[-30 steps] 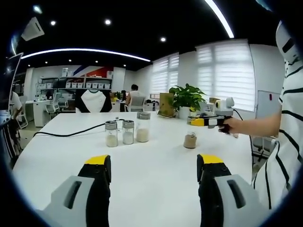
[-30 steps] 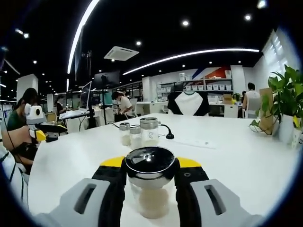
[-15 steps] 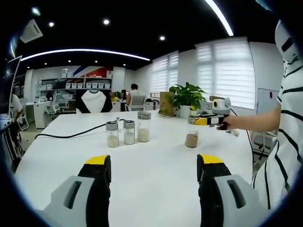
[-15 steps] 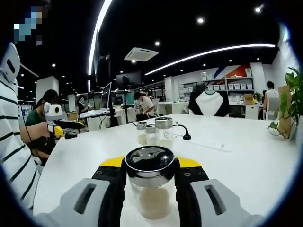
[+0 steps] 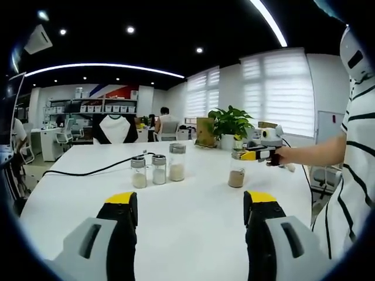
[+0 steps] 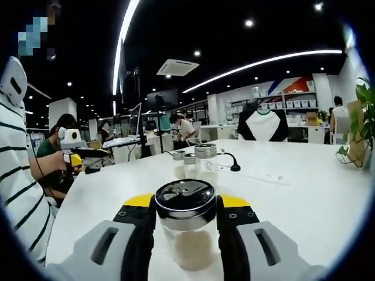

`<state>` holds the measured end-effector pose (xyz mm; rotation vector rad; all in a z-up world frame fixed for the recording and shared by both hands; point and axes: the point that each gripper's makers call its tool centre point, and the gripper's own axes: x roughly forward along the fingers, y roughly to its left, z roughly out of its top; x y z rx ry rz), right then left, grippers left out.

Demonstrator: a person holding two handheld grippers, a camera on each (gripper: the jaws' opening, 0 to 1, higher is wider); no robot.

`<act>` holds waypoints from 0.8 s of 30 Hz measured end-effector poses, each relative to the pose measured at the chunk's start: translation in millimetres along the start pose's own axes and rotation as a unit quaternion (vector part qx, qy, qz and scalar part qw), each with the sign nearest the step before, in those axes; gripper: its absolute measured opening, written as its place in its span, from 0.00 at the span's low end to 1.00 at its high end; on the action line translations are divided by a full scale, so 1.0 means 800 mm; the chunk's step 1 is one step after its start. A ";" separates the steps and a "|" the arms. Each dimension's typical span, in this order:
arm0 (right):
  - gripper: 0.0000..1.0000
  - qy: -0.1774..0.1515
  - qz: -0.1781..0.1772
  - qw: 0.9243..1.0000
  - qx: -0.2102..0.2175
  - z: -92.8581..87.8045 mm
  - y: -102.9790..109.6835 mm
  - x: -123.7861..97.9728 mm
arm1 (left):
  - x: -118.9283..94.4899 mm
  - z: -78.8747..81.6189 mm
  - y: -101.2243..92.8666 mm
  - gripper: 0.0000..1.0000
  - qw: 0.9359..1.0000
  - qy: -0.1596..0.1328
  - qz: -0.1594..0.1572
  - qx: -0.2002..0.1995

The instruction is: Rotate the seasoning bottle until the label or dispensing opening points toward the visible target arrow and the bottle remains upright within the marked orientation range

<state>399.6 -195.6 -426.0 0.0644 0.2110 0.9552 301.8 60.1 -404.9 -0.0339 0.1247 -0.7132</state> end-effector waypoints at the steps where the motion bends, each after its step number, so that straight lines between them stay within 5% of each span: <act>1: 0.41 -0.008 -0.004 1.000 0.002 0.003 -0.001 0.000 | -0.001 0.000 0.000 0.78 1.000 -0.002 0.000 -0.002; 12: 0.45 -0.060 -0.102 0.990 0.073 0.013 -0.011 -0.004 | -0.002 -0.005 -0.002 0.78 1.000 -0.002 0.001 -0.009; 24: 0.39 -0.061 -0.185 0.980 0.038 0.016 -0.013 -0.006 | -0.005 -0.004 0.002 0.78 1.000 -0.007 0.003 -0.013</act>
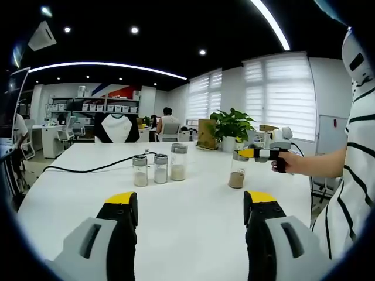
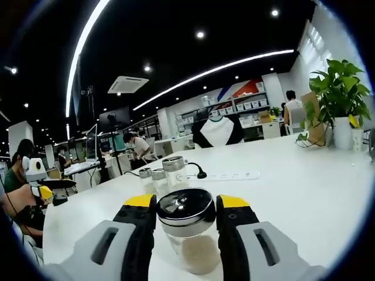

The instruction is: Rotate the seasoning bottle until the label or dispensing opening points toward the visible target arrow and the bottle remains upright within the marked orientation range

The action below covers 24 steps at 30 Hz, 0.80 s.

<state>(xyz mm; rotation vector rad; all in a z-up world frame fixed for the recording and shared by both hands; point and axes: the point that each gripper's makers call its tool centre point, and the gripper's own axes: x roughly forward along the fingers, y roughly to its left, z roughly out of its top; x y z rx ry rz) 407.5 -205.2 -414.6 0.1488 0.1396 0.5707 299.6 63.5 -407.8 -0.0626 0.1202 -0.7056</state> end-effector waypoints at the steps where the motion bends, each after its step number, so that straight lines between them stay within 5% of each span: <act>1: 0.39 -0.001 -0.001 1.000 -0.003 0.000 0.000 0.000 | 0.000 0.000 0.000 0.78 1.000 0.000 0.000 0.000; 15: 0.38 0.017 0.041 0.998 -0.045 -0.005 0.001 0.000 | 0.000 -0.007 -0.003 0.78 1.000 0.000 -0.001 -0.005; 24: 0.38 0.027 0.106 0.993 -0.052 -0.007 0.009 -0.002 | 0.002 -0.004 -0.004 0.78 1.000 0.002 0.000 -0.001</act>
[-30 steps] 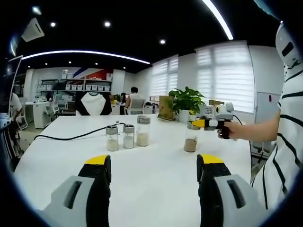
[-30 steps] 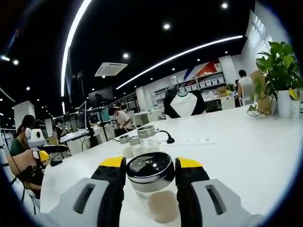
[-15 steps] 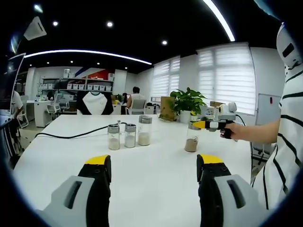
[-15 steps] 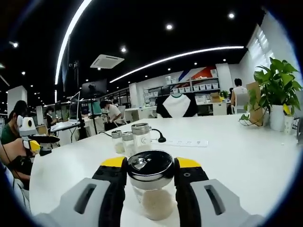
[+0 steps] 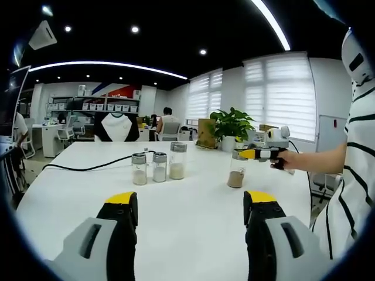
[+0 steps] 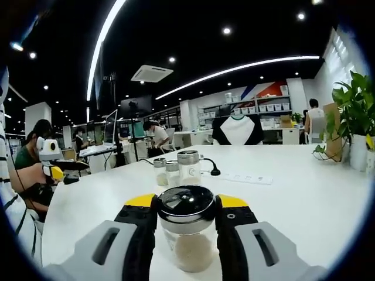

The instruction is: Rotate the seasoning bottle until the label or dispensing opening points toward the visible target arrow and the bottle remains upright within the marked orientation range

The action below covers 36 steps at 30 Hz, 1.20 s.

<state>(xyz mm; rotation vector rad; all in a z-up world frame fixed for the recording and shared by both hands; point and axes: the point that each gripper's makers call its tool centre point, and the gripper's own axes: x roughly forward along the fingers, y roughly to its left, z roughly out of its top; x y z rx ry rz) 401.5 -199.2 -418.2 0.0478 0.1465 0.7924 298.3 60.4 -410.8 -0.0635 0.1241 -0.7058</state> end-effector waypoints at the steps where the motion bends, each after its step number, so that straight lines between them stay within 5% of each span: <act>1: 0.38 0.001 0.004 1.000 -0.001 0.000 0.000 0.000 | 0.000 0.000 0.000 0.78 1.000 0.000 0.000 0.000; 22: 0.38 0.003 0.120 0.993 0.005 -0.002 0.011 -0.002 | 0.000 0.000 -0.002 0.76 1.000 0.010 -0.007 0.009; 36: 0.38 0.002 0.164 0.987 0.004 -0.001 0.016 -0.002 | -0.007 0.005 0.006 0.76 1.000 0.014 -0.004 0.017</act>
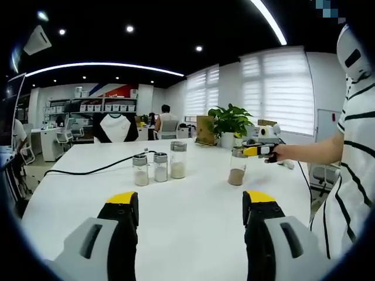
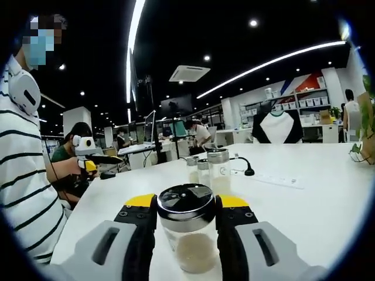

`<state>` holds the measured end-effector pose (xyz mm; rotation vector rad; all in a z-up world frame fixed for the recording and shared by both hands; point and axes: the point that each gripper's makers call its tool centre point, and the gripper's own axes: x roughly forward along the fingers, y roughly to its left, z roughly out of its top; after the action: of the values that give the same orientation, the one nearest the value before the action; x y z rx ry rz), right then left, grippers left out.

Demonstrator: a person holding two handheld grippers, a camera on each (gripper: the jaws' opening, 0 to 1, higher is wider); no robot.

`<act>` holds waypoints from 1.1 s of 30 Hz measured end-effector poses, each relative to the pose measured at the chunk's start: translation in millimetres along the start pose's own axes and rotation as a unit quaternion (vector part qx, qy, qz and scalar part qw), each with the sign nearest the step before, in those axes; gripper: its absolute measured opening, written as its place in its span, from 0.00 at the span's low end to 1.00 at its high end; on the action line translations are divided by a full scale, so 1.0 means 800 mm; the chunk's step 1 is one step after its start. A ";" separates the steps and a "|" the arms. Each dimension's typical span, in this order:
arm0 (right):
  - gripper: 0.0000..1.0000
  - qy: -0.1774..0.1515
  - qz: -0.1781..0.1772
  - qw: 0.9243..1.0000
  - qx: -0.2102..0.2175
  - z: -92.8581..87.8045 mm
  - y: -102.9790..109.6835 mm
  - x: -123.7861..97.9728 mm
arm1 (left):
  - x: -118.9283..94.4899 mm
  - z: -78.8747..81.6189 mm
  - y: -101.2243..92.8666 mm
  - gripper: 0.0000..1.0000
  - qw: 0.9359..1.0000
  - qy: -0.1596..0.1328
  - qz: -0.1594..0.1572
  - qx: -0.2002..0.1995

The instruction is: Rotate the seasoning bottle until the label or dispensing opening points toward the visible target arrow and the bottle remains upright within the marked orientation range

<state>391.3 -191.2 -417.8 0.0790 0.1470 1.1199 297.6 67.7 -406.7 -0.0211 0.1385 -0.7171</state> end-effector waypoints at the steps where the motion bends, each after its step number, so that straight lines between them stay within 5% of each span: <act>1: 0.38 0.001 0.001 1.000 0.000 0.000 0.000 0.000 | 0.000 0.000 0.000 0.76 1.000 0.000 0.000 0.000; 13: 0.39 0.005 -0.008 1.000 -0.005 0.001 0.001 0.000 | -0.003 0.002 -0.005 0.76 1.000 -0.002 -0.002 0.003; 22: 0.51 -0.036 -0.010 0.999 -0.017 0.033 0.022 -0.010 | -0.005 0.003 -0.008 0.76 1.000 -0.008 -0.004 -0.003; 25: 0.51 -0.064 0.001 0.998 0.016 0.051 0.039 -0.011 | -0.002 0.007 -0.010 0.77 1.000 -0.015 -0.006 -0.005; 33: 0.60 -0.107 -0.093 0.989 -0.035 0.097 0.037 -0.025 | -0.002 0.015 -0.011 0.77 1.000 -0.026 -0.003 -0.005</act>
<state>368.8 -196.0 -335.5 0.1198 -0.0767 0.9229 292.1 61.6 -394.0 -0.0491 0.0923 -0.7209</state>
